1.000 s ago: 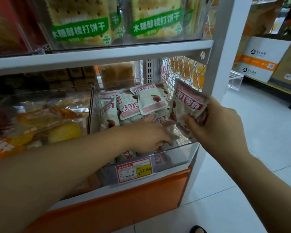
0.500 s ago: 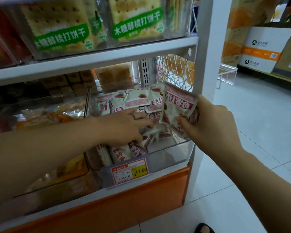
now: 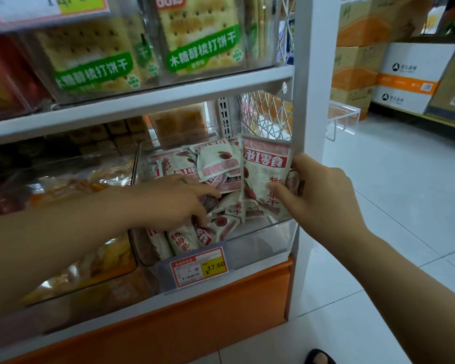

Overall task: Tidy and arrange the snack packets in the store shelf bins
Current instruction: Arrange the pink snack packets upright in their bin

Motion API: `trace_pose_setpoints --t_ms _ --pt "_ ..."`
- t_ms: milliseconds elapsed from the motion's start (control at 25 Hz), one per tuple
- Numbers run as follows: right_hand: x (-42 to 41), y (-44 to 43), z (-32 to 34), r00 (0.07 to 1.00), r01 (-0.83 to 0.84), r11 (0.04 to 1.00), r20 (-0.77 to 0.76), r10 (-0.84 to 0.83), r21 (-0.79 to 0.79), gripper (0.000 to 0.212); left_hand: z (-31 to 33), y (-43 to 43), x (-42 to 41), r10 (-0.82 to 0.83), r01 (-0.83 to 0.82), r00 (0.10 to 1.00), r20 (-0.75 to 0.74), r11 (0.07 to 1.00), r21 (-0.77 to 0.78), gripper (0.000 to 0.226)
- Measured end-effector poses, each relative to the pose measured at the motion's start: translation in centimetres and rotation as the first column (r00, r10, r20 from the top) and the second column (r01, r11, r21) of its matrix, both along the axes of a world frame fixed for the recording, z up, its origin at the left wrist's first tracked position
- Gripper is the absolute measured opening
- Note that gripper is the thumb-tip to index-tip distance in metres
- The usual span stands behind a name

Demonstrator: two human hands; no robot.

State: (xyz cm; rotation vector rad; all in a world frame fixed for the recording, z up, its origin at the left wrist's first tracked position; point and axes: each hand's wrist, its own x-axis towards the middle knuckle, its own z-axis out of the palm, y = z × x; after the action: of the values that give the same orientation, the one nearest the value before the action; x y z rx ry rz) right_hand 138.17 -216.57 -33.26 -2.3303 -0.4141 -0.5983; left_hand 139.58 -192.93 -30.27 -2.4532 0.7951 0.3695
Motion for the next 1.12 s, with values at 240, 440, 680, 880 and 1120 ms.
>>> trace_pose_setpoints --t_ms 240,440,680,880,1120 --pt "0.0 0.2 -0.1 0.998 -0.051 0.988 -0.030 0.056 0.147 0.027 0.0 -2.2 -1.7 0.292 -0.432 0.896 -0.334 0.405 -0.806 0.065" --pt "-0.3 0.3 0.1 0.986 -0.102 0.959 -0.103 0.133 0.263 0.025 0.5 -5.6 -2.8 0.266 -0.387 0.870 -0.414 -0.150 -0.910 0.052" --pt "-0.8 -0.6 0.8 0.938 -0.101 0.912 -0.267 0.221 0.398 0.016 0.8 -5.4 -3.9 0.366 -0.306 0.854 -0.370 -0.223 -0.926 0.014" --pt "-1.5 -1.9 0.6 0.915 -0.065 0.990 -0.387 0.110 0.126 0.011 1.3 -2.9 -6.0 0.561 -0.186 0.752 -0.347 -0.324 -0.928 0.005" --pt "-3.4 -0.8 0.5 0.993 -0.045 0.899 -0.078 0.088 0.435 0.008 -0.8 -4.3 -6.7 0.451 -0.285 0.698 -0.556 -0.537 -0.794 0.014"
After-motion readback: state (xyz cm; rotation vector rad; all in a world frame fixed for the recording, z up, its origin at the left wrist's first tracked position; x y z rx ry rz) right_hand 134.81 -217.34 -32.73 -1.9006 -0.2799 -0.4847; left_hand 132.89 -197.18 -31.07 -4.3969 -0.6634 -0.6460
